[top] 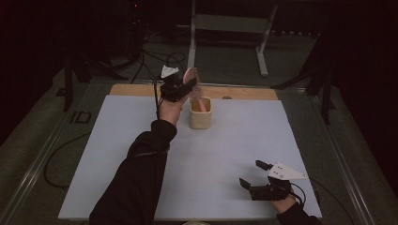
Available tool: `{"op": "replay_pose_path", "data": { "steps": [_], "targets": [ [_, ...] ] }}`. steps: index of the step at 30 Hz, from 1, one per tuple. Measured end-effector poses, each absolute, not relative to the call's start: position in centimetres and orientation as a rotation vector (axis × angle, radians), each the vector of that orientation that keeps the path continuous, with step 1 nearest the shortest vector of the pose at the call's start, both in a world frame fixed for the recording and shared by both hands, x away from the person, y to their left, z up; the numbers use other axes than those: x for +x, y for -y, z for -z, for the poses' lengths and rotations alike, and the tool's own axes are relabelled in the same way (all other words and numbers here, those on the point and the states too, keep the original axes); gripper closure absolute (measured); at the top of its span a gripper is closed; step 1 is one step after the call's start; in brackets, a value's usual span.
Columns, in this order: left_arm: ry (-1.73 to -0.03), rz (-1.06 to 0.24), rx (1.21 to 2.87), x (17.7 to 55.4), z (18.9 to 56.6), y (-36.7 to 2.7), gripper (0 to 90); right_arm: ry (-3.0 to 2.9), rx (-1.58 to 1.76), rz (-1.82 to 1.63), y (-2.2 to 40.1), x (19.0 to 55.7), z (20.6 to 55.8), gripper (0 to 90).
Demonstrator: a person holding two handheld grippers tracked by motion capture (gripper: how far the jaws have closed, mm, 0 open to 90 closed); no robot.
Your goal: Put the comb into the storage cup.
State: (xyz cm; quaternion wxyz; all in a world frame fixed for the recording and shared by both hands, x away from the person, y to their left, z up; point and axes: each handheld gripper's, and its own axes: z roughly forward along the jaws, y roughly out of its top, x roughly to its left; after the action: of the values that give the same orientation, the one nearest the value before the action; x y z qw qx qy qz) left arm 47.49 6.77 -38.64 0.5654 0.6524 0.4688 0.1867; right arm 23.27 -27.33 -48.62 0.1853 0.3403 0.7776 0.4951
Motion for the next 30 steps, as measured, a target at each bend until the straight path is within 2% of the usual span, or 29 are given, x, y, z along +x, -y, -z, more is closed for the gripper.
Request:
{"op": "replay_pose_path", "data": {
  "steps": [30],
  "targets": [
    [-1.124, -0.384, 1.522, 48.1, 41.3, -7.1, 65.8, -2.196, 0.960, -1.392, 27.3, 23.3, 48.7, 7.5]
  ]
}}
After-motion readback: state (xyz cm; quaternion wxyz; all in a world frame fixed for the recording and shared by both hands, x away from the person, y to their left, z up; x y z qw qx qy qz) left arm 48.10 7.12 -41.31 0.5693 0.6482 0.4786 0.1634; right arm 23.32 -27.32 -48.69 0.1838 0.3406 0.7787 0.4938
